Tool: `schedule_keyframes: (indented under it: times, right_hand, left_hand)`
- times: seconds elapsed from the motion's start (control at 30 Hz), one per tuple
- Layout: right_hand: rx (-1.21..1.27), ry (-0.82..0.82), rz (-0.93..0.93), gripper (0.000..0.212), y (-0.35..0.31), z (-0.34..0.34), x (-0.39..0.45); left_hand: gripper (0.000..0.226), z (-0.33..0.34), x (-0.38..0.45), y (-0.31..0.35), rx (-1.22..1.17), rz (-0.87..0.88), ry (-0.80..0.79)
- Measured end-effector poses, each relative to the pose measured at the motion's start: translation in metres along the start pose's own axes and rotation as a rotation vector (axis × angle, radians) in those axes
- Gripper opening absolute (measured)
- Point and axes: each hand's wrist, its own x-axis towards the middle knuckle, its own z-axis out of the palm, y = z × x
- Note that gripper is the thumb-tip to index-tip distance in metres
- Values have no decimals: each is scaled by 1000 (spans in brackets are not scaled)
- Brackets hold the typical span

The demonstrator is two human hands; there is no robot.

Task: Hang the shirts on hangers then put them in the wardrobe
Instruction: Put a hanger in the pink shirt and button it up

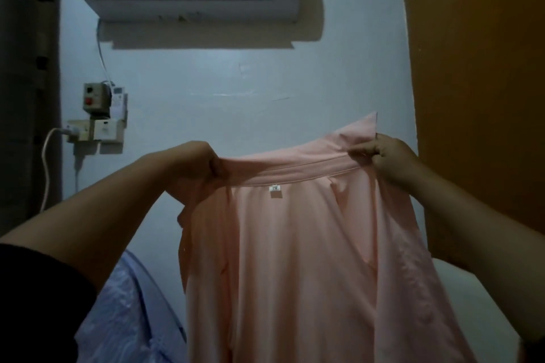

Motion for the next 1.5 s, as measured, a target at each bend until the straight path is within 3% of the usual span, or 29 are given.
schedule_keyframes:
  times: [0.1,0.2,0.33,0.5,0.67,0.77,0.87,1.1,1.33,1.4,1.5]
  right_hand:
    - [-35,4,-31,39,-5,-8,-7]
    - [-22,0,0,44,-4,-11,-11]
    - [86,13,3,44,-9,-11,-18]
    - [233,-5,42,49,-26,-10,-23]
    - [170,-3,34,40,-38,-10,-19]
    - [182,14,29,30,-40,-16,-17]
    - [92,-81,44,35,-35,-17,-21]
    - [-120,-396,145,64,20,52,-53]
    - [-180,-702,405,56,115,191,-144]
    - [-172,-751,455,61,136,229,-177]
    - [-108,-762,529,67,168,280,-219]
  left_hand:
    - [24,-17,-6,5,126,40,73]
    - [36,-29,-16,9,91,82,80]
    - [34,-40,-36,18,-128,56,142]
    - [24,-53,-47,10,-161,67,232]
    - [25,-81,-53,2,-57,115,271]
    - [42,-82,-48,3,71,142,230]
    - [56,-70,-42,3,157,135,154]
    - [73,40,-32,-25,277,182,-148]
    - [77,232,-37,-61,337,214,-548]
    - [72,284,-39,-67,321,224,-617]
    - [83,355,-36,-79,339,226,-712]
